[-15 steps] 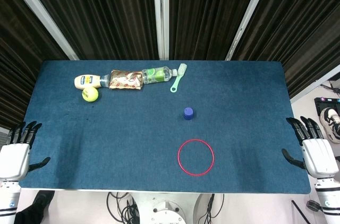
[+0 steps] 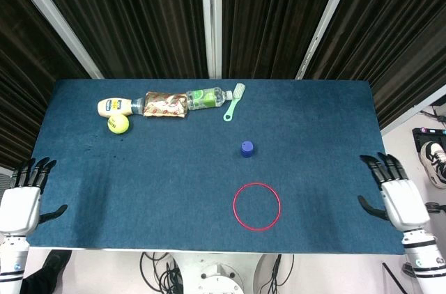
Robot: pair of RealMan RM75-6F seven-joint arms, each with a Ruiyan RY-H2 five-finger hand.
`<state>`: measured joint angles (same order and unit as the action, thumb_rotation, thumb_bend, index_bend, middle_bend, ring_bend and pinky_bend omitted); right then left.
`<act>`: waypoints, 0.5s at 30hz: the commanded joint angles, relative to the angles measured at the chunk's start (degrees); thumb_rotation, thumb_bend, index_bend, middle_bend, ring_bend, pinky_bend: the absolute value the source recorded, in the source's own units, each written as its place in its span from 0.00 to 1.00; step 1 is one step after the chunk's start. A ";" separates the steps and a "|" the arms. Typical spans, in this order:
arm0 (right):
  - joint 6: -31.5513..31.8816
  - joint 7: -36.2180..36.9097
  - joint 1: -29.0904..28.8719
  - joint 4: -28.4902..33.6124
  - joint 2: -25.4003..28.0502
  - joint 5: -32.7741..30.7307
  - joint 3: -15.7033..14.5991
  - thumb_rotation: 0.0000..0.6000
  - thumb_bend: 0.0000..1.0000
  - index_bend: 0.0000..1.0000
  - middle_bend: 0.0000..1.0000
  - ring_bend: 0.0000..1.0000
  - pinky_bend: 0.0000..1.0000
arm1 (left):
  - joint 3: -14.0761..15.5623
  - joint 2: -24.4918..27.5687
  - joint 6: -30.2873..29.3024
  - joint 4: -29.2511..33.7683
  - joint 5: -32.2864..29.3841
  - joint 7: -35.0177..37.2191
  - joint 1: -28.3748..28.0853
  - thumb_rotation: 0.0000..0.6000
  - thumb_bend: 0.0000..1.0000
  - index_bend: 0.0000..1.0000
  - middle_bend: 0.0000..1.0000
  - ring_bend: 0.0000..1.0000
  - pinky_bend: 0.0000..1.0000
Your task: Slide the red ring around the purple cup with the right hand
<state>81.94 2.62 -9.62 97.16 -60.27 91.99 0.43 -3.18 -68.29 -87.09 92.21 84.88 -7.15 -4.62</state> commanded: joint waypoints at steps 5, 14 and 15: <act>-13.08 -4.90 -9.15 1.95 -2.28 8.30 -1.97 1.00 0.26 0.18 0.16 0.00 0.00 | 0.41 0.01 -0.59 0.15 0.78 0.36 0.34 1.00 0.02 0.13 0.07 0.00 0.00; -23.70 -10.62 -16.16 -3.82 -11.97 9.47 -2.14 1.00 0.30 0.40 0.11 0.00 0.00 | 1.00 -0.08 -0.33 -0.62 0.97 1.31 0.69 1.00 0.02 0.13 0.07 0.00 0.00; -23.77 -11.11 -16.40 -5.03 -13.14 9.71 -2.29 1.00 0.30 0.41 0.10 0.00 0.00 | 1.04 -0.10 -0.23 -0.76 0.91 1.47 0.71 1.00 0.02 0.13 0.07 0.00 0.00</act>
<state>59.43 -6.98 -24.70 94.37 -71.05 101.14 -1.54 -2.15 -68.38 -87.34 91.47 85.81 -5.70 -3.93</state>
